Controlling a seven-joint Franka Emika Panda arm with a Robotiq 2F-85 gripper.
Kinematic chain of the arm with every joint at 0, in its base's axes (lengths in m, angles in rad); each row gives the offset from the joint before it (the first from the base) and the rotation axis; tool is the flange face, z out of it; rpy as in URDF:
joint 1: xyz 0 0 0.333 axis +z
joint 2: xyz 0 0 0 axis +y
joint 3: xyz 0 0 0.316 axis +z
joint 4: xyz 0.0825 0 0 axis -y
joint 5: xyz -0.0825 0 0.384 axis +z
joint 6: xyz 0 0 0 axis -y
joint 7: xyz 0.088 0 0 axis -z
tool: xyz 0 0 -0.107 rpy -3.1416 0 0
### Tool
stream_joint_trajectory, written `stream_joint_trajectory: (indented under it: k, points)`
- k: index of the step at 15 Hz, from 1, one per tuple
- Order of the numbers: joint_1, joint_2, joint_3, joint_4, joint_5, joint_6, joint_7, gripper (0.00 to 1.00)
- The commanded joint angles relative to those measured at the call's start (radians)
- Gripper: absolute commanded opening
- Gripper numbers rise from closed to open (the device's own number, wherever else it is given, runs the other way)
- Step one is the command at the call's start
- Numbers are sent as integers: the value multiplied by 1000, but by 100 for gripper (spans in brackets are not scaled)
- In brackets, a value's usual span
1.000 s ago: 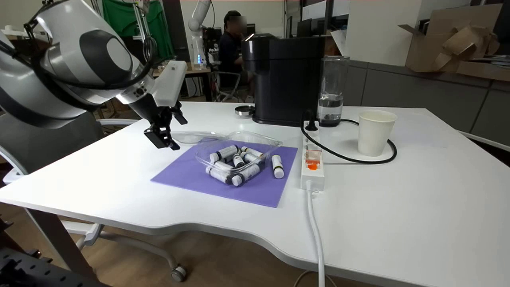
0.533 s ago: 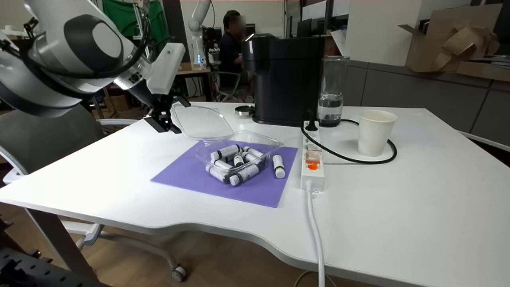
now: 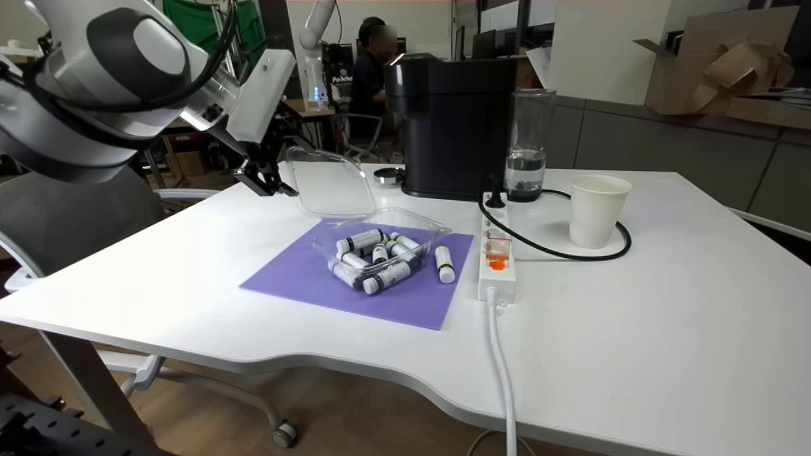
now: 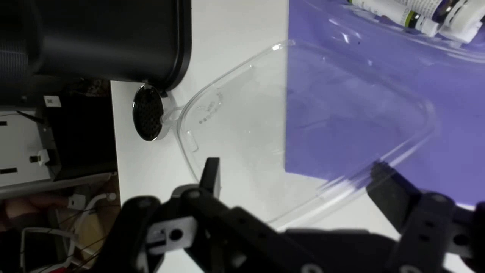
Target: Close the lid of the bowl
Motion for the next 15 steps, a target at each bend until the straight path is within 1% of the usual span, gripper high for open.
stream_joint_trajectory:
  k: [1,6,11,12,15]
  points:
    - [79,39,-75,-31,3,5,129,100]
    - [132,50,-137,-79,-6,5,285,100]
    - [171,-1,-213,-154,-27,3,417,100]
    - [165,-15,-224,-170,-39,3,439,100]
    - [114,-72,-238,-213,-89,5,490,100]
